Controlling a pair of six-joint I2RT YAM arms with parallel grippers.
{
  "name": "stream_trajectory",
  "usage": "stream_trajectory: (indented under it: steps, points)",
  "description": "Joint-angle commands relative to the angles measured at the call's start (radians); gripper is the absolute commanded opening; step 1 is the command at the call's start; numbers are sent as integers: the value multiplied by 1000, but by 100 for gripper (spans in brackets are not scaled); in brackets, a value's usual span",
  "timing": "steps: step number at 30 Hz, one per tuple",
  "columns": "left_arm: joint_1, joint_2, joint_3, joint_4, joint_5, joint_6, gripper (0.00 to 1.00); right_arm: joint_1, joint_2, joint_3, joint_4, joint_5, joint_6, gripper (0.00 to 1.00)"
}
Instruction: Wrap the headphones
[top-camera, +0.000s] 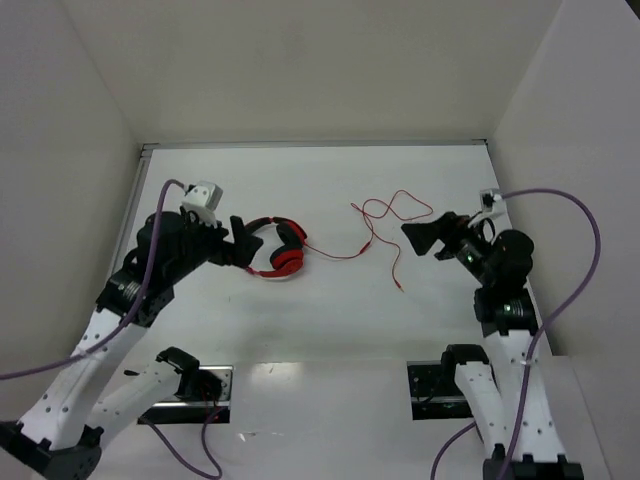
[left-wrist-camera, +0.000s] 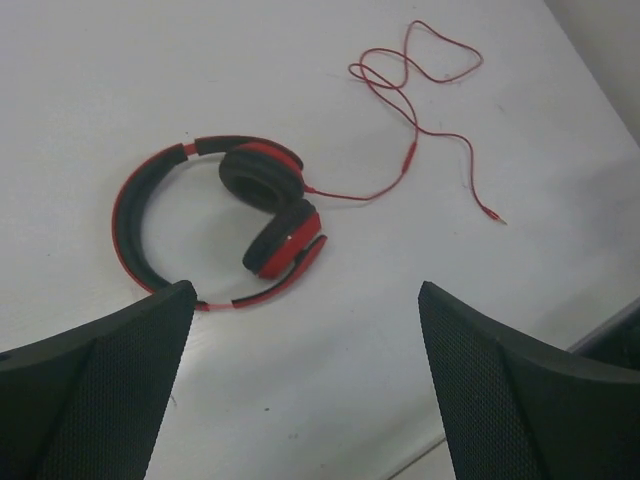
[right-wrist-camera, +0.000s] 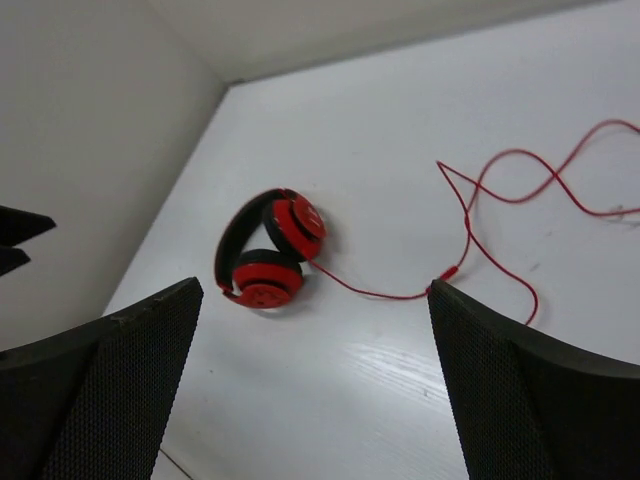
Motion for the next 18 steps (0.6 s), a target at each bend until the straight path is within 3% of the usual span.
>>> stream_trajectory:
  steps: [1,6,11,18]
  points:
    - [3,194,74,84,-89,34,100,-5,215,101,47,0,-64,100]
    - [3,495,234,12,-84,47,100,-5,445,236,32,-22,-51,100]
    - [3,753,374,-126,-73,56,100,27,679,425,12,0,-219,100]
    - [21,965,562,-263,-176,90,100,231,920,655,-106,309,-487,100]
